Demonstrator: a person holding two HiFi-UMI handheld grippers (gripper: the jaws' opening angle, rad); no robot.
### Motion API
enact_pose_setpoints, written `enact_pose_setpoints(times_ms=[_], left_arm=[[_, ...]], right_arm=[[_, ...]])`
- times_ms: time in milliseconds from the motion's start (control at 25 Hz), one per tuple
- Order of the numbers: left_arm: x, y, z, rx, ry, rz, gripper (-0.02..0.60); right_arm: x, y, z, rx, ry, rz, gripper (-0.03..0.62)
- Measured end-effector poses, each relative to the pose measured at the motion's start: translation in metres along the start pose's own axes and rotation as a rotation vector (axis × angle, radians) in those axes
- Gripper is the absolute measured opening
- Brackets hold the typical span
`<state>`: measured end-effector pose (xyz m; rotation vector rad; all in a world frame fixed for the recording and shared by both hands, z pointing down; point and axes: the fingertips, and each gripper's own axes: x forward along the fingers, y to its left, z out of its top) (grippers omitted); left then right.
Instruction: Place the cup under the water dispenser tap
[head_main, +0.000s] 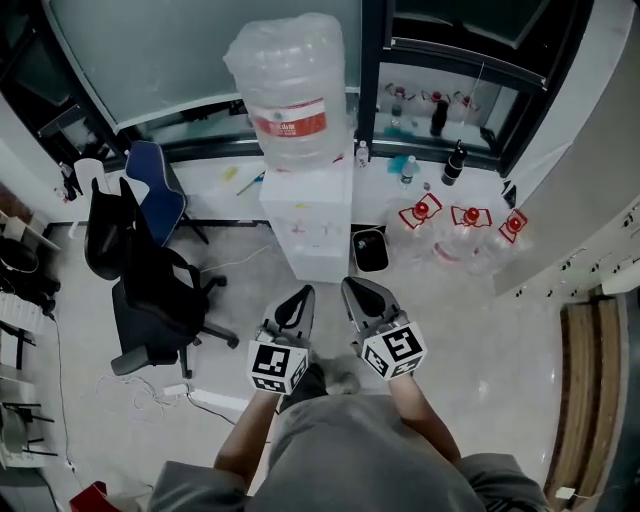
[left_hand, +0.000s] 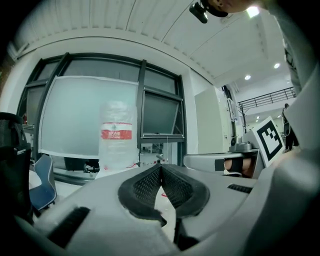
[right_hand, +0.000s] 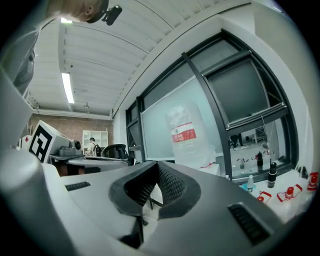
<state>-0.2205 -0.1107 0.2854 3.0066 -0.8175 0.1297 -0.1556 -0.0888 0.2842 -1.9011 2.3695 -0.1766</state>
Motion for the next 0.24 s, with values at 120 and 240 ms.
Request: enact_pose_setpoints(times_ms=[120, 240], left_arm=[[-0.003, 0.0009, 0.0018, -0.007, -0.005, -0.003, 0.011], [-0.0051, 0.0037, 0.0029, -0.012, -0.008, -0.001, 0.011]], right_arm=[[-0.0009, 0.0024, 0.0042, -0.01, -0.006, 0.003, 0.011], [-0.0003, 0.0069, 0.0048, -0.014, -0.007, 0.011, 0.011]])
